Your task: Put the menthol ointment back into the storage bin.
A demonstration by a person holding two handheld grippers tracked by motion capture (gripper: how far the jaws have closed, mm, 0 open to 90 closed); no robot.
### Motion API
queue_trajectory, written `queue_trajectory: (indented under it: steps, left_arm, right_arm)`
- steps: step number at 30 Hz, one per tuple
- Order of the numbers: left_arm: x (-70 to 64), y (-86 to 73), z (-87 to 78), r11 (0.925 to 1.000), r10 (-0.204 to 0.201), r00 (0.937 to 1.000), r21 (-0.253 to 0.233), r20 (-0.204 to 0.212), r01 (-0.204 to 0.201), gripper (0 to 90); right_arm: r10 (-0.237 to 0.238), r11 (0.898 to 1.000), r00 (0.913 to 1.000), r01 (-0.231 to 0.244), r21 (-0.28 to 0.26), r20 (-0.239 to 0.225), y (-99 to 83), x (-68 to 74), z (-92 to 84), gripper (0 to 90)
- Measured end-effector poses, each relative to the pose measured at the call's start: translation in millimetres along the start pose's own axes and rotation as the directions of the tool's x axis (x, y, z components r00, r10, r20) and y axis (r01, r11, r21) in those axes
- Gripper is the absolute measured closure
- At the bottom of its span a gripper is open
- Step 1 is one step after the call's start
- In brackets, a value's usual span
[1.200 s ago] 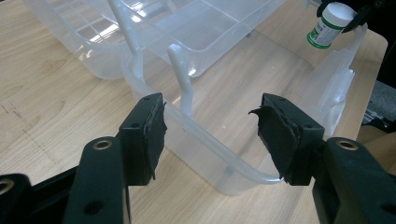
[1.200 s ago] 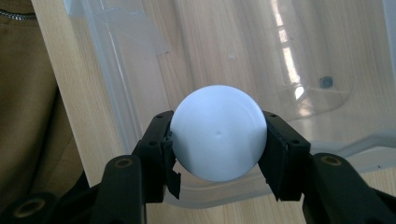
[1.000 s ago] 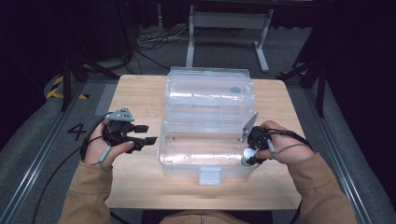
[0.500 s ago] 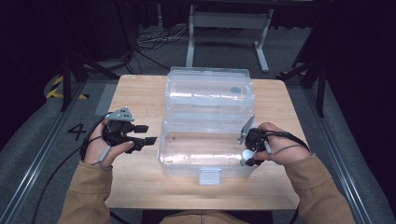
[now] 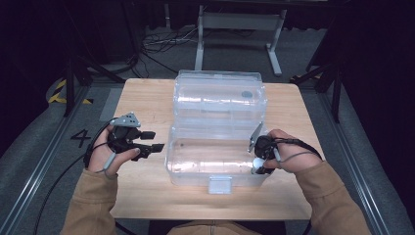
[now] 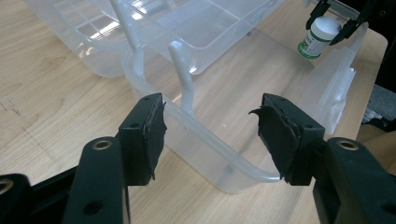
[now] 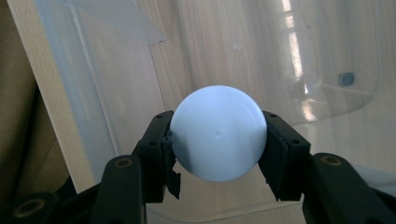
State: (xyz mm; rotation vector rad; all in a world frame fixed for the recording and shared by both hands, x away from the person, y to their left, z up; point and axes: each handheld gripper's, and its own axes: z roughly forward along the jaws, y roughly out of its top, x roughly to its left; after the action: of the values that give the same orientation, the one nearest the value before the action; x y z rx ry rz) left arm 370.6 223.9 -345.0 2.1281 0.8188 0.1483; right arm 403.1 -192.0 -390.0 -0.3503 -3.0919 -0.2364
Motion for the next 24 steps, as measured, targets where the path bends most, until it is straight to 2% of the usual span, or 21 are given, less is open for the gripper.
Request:
queue_trajectory:
  steps: [24]
  left_arm:
    - [0.0,-0.5,0.0,1.0000,-0.005,1.0000,0.002,0.004,0.005,41.6]
  right_arm:
    - [-0.012,0.998,0.9999,0.012,0.065,-0.011,5.9,0.1,8.9,50.2]
